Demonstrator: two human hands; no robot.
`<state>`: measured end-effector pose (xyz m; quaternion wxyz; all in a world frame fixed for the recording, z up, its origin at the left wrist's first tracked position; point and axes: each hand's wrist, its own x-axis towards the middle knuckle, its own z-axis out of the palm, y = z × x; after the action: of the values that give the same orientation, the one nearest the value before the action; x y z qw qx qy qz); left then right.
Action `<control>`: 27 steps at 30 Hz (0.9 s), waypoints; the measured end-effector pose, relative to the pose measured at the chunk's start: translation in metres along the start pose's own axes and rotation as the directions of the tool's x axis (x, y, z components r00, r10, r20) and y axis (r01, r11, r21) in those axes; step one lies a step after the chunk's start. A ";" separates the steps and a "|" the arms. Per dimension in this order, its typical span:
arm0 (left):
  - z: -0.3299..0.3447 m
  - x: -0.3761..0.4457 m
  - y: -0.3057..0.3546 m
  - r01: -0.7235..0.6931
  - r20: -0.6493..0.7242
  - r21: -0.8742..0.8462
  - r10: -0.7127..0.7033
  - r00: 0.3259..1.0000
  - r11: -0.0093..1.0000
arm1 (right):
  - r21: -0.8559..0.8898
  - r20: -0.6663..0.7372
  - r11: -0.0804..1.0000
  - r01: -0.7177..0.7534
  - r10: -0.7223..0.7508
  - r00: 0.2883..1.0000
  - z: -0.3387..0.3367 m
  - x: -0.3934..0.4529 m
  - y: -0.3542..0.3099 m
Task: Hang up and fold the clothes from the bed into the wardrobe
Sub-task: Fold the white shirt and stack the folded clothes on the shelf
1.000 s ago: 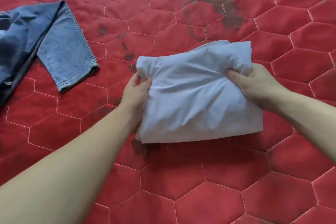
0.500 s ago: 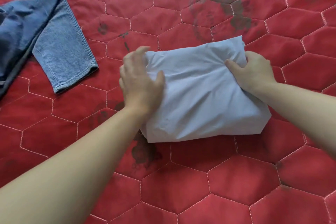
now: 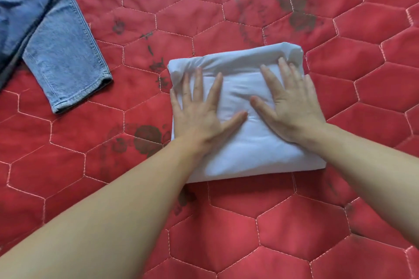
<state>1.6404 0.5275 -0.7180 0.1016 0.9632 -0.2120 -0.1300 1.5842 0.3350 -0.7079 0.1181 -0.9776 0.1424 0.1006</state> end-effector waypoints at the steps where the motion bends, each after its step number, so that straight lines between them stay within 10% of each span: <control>1: 0.000 0.004 -0.002 0.011 -0.012 -0.013 -0.011 1.000 1.000 | 0.004 -0.001 1.000 0.002 -0.002 1.000 0.001 0.002 0.001; 21: -0.028 -0.065 0.004 0.374 0.070 -0.420 -0.382 0.922 0.827 | -0.019 -0.092 0.997 0.072 -0.073 0.993 -0.002 -0.062 -0.031; 27: -0.037 -0.081 0.004 0.521 0.254 -0.778 -0.582 0.773 0.352 | 0.022 -0.097 0.991 0.134 -0.132 0.987 0.010 -0.094 -0.052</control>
<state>1.5789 0.5640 -0.6651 0.4897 0.8201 0.2120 -0.2065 1.5105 0.4100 -0.6851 0.1317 -0.9868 0.0837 0.0439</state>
